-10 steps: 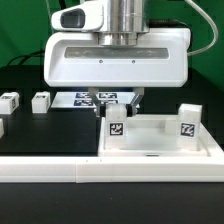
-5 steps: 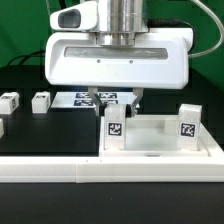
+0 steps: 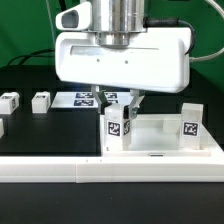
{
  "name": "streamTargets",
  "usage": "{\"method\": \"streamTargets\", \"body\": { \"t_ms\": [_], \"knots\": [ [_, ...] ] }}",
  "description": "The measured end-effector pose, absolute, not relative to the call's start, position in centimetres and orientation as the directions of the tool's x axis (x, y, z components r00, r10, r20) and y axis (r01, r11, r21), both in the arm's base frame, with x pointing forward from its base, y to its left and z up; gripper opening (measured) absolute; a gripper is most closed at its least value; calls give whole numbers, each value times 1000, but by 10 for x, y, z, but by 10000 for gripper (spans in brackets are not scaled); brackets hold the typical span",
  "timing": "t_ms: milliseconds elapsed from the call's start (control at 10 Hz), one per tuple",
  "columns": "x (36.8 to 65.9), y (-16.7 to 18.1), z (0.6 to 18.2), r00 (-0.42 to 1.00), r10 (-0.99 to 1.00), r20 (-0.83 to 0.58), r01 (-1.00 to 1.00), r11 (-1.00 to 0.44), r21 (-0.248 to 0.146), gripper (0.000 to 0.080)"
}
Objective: Assemble square table
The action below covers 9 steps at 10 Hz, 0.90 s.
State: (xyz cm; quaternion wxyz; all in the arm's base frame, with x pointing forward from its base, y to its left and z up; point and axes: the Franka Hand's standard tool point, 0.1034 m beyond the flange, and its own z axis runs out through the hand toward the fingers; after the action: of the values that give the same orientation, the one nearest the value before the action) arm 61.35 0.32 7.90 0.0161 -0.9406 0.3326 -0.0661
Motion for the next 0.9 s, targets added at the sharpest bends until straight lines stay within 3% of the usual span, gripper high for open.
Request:
{"method": "streamTargets", "body": {
  "t_ms": [500, 900],
  "knots": [
    [613, 3, 79, 444, -893, 72, -887, -449, -108, 291],
    [612, 3, 79, 177, -984, 38, -976, -180, -124, 291]
  ]
}}
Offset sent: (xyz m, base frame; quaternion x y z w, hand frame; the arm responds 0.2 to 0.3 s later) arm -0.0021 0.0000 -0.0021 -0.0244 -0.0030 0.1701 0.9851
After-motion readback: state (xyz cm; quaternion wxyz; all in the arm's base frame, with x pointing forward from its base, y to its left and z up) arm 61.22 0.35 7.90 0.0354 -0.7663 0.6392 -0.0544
